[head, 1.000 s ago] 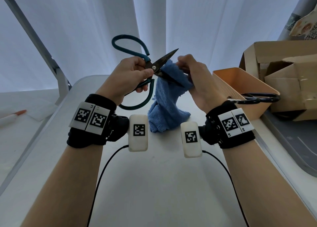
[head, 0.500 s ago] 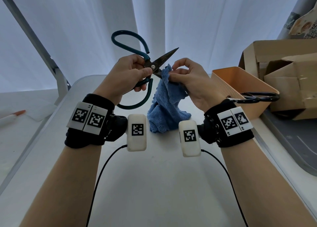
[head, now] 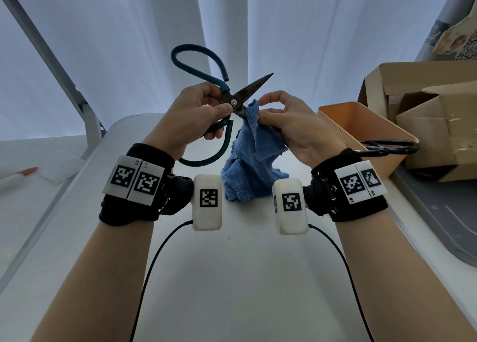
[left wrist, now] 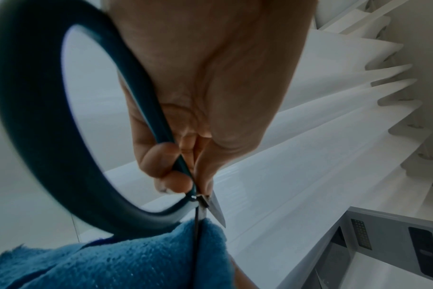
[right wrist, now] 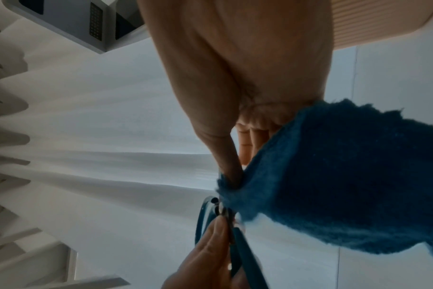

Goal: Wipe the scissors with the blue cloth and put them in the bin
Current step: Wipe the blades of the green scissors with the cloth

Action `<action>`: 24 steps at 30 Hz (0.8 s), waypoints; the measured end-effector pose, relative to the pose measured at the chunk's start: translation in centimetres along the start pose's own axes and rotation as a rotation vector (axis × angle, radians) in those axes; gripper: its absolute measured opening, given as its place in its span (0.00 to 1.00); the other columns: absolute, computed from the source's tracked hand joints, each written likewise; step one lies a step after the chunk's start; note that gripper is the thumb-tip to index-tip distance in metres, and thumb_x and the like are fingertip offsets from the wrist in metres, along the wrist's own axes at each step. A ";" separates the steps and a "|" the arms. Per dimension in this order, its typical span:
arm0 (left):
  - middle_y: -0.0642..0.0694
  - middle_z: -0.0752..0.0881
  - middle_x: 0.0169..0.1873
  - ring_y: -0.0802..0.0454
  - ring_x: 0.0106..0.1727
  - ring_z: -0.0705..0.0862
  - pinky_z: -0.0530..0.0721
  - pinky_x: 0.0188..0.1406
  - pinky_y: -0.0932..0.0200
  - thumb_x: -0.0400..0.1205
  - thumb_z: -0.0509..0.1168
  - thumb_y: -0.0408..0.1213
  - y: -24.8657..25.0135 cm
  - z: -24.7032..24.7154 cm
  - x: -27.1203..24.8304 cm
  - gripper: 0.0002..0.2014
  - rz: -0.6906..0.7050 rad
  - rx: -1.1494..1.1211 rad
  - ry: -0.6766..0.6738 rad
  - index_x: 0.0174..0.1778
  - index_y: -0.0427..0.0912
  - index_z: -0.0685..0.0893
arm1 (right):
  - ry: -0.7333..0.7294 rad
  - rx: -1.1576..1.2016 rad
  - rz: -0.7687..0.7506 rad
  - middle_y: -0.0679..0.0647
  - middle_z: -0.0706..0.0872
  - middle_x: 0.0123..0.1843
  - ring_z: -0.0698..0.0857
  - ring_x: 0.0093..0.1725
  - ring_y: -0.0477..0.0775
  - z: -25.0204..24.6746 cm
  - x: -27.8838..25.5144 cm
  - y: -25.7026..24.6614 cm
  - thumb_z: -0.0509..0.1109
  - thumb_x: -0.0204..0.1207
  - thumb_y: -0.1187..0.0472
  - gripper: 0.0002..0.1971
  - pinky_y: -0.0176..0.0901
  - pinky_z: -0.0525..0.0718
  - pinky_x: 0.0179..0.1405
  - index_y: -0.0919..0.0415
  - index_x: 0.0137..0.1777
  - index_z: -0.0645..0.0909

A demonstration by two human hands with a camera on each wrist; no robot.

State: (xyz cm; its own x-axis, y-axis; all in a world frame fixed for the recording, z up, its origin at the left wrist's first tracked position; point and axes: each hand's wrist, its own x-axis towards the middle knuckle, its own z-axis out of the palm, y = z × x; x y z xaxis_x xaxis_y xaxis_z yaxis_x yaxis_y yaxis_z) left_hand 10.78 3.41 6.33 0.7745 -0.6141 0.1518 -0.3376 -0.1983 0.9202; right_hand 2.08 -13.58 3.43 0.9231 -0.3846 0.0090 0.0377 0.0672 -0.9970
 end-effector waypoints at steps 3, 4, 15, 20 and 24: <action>0.43 0.84 0.45 0.52 0.24 0.80 0.75 0.23 0.61 0.85 0.66 0.30 -0.1 0.2 0.0 0.03 0.010 0.023 -0.038 0.53 0.39 0.81 | -0.034 0.038 0.037 0.63 0.88 0.46 0.86 0.40 0.54 -0.1 -0.1 0.0 0.72 0.80 0.67 0.11 0.45 0.86 0.43 0.59 0.60 0.79; 0.43 0.84 0.45 0.52 0.24 0.80 0.75 0.23 0.61 0.85 0.66 0.30 -0.1 0.3 -0.1 0.03 0.015 0.032 -0.046 0.54 0.38 0.81 | -0.048 0.069 0.045 0.62 0.88 0.46 0.86 0.41 0.53 -0.1 -0.1 0.0 0.71 0.81 0.67 0.10 0.44 0.86 0.45 0.60 0.60 0.79; 0.41 0.84 0.48 0.51 0.25 0.80 0.76 0.24 0.61 0.85 0.67 0.31 0.0 -0.1 0.0 0.07 0.064 0.034 -0.042 0.58 0.34 0.81 | -0.085 0.208 0.098 0.61 0.87 0.49 0.86 0.45 0.56 -0.1 0.1 0.2 0.71 0.81 0.66 0.11 0.46 0.86 0.45 0.61 0.62 0.78; 0.43 0.84 0.48 0.52 0.24 0.80 0.76 0.23 0.62 0.85 0.67 0.30 0.0 0.3 0.0 0.05 0.053 0.043 -0.025 0.56 0.37 0.81 | -0.103 0.229 0.064 0.64 0.87 0.53 0.86 0.48 0.57 0.1 -0.2 0.0 0.66 0.82 0.72 0.12 0.47 0.87 0.50 0.62 0.63 0.79; 0.40 0.84 0.50 0.52 0.24 0.80 0.76 0.23 0.61 0.85 0.67 0.30 0.0 0.1 0.1 0.07 0.044 0.034 -0.021 0.57 0.35 0.81 | -0.078 0.197 0.077 0.61 0.88 0.47 0.87 0.44 0.55 0.4 -0.1 0.2 0.69 0.81 0.68 0.07 0.44 0.87 0.42 0.61 0.57 0.79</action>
State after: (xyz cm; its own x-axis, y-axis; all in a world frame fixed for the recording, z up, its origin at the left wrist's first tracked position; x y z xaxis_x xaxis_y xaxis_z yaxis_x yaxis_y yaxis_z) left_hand 10.79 3.25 6.26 0.7470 -0.6389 0.1839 -0.3891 -0.1959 0.9001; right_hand 2.12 -13.21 3.26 0.9525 -0.2998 -0.0531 0.0329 0.2748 -0.9609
